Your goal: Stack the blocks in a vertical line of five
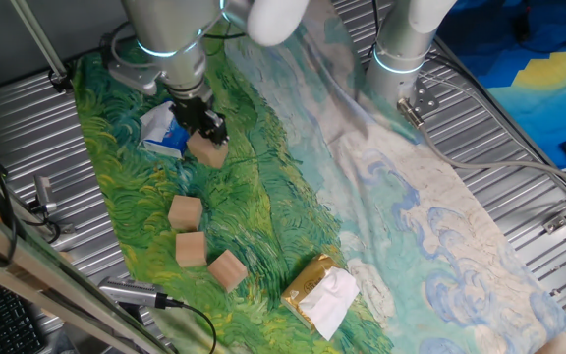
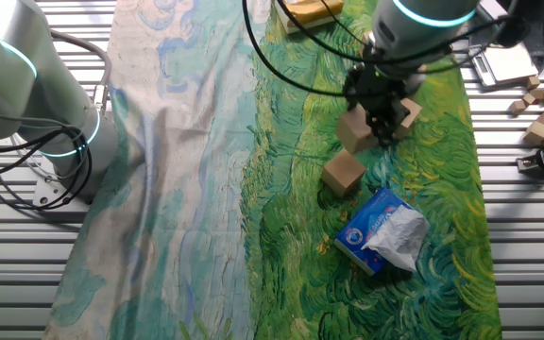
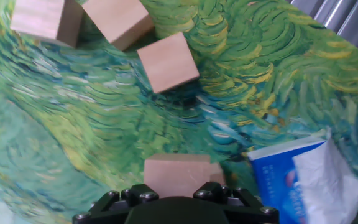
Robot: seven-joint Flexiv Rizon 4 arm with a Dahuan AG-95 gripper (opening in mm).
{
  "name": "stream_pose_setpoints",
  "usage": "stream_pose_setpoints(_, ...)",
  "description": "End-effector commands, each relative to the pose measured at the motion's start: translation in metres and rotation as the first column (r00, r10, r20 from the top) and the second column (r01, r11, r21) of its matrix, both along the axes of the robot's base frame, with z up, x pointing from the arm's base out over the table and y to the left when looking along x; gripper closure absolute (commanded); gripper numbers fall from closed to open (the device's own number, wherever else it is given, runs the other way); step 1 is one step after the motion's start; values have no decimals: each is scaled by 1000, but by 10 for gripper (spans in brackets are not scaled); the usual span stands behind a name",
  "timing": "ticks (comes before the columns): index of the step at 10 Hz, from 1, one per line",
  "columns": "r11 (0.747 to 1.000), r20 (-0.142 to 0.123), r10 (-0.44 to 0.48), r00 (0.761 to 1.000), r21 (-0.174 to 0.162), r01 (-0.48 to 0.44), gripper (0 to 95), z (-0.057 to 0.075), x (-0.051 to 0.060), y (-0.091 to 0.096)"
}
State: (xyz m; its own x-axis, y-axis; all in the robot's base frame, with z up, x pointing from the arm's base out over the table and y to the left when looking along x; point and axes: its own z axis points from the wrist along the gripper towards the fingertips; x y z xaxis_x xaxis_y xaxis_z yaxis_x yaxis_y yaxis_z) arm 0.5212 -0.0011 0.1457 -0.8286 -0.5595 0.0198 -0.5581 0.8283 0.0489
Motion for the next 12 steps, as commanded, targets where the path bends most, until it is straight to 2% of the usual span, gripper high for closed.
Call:
stream_pose_setpoints(1,998,13,60,998,5,-60,950,-3,-3,-16)
stream_pose_setpoints(4,995,32,103,994,4,-103,950,-12,-7,-30)
stream_pose_setpoints(6,993,33,119,992,-4,-119,950,-16,-9,-34)
stream_pose_setpoints(9,984,56,177,983,-2,-177,950,-24,-13,-35)
stream_pose_setpoints(12,977,59,212,976,-4,-212,950,-31,-22,-33)
